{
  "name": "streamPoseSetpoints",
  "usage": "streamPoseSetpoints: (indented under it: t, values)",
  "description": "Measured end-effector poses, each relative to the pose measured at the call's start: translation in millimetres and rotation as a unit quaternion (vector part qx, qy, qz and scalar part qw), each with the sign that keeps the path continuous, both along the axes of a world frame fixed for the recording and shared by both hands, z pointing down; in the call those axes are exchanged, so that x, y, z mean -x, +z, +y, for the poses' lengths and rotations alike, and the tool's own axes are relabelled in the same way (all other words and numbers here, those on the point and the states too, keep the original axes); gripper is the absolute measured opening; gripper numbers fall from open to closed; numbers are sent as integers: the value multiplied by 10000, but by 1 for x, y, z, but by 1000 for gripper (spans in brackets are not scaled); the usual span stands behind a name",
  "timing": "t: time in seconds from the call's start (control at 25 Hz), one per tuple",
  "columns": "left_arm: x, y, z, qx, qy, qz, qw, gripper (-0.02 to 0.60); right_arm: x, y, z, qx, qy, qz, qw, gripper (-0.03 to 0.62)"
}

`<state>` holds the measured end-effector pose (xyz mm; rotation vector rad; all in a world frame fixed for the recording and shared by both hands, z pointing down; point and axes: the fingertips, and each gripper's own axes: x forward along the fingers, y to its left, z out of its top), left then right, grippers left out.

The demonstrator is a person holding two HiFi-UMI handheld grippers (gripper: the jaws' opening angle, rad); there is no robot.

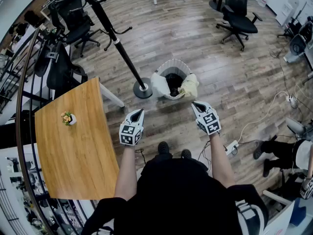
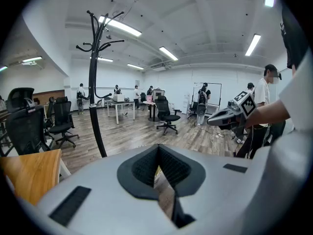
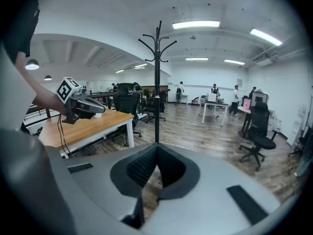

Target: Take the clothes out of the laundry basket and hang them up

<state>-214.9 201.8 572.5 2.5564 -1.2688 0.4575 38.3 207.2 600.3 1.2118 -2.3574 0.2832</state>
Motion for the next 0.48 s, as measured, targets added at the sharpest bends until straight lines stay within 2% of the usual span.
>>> streamPoseSetpoints:
  t: [0.24,0.48]
  values:
    - [-37,-6,31,-59,32,-120,9999,20,-26,1,28,-7,-127,-74,9999,8]
    - [-61,-6,62,-124,-108,-152,9997,20,-45,6,51,-10,-324,-67,9995,8]
